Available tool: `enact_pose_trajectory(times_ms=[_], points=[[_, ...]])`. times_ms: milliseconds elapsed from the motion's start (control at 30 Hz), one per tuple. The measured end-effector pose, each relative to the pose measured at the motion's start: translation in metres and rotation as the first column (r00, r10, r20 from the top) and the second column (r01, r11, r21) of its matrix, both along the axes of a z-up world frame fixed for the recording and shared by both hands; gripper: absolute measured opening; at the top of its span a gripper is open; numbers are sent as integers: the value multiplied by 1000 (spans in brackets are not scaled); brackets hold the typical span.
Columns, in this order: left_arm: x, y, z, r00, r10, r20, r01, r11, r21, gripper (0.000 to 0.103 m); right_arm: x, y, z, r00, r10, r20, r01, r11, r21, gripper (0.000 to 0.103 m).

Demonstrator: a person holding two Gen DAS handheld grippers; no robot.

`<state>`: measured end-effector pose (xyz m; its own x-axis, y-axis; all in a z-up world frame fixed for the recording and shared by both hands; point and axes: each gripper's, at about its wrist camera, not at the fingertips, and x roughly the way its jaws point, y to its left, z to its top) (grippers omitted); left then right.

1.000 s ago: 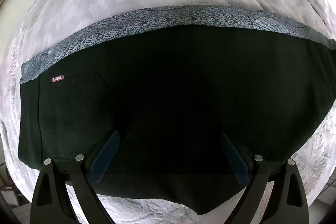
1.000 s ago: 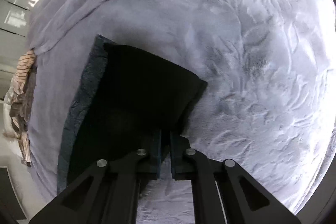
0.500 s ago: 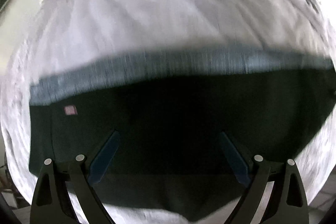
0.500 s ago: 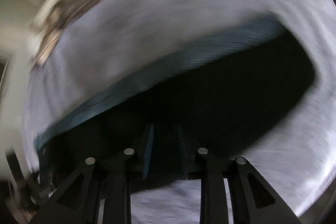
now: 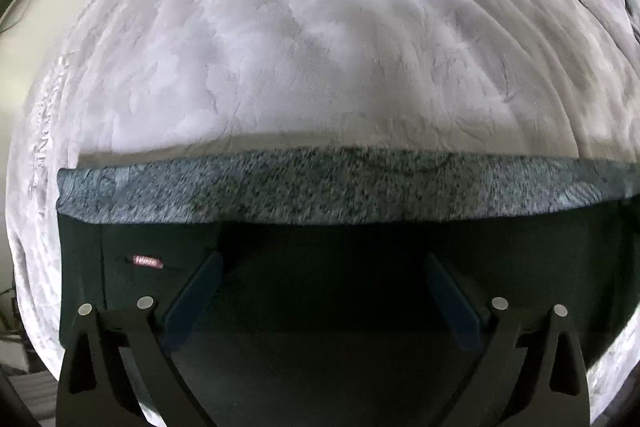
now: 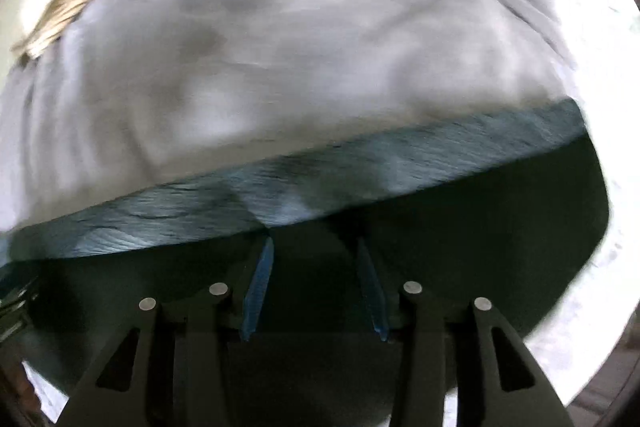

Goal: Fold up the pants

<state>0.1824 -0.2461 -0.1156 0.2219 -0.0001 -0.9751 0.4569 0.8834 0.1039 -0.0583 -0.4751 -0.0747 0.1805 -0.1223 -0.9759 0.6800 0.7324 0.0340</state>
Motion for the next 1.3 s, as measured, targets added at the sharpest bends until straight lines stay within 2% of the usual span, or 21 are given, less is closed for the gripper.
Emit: enact_pose_trajectory(times_ms=[67,133,233,433,633,800,967,1067,1200,1300], points=[[-7,4,5,1000,-11,-12,11,1000,2,101,-17,-4,9,999,-19,38,16,997,69,58],[-13,7,13,999,-23,-30,23,1000,0,101,-33,3,20,999,-3,50,0,997,74,66],[-28,11,24,998,-38,-57,38,999,-6,101,-56,19,32,997,6,71,-14,994,111,68],[-58,17,54,994,-77,-75,74,996,-39,101,-93,51,53,991,-68,114,40,972,233,73],[-89,22,81,983,-171,-73,167,985,-53,101,-115,80,72,985,-106,137,68,963,261,78],[-116,27,84,968,-229,-98,223,972,-68,101,-142,98,75,969,-202,144,152,942,298,78],[-143,19,77,933,-335,-128,332,942,-46,101,-167,111,74,949,-282,143,224,919,323,78],[-152,9,74,917,-377,-129,378,926,-15,101,-180,109,72,936,-320,149,254,904,343,78],[-159,-10,77,924,-362,-124,363,932,-13,101,-191,86,65,925,-343,164,264,889,374,78],[-165,-34,73,933,-340,-120,344,939,13,101,-199,48,64,915,-354,195,264,889,374,78]])
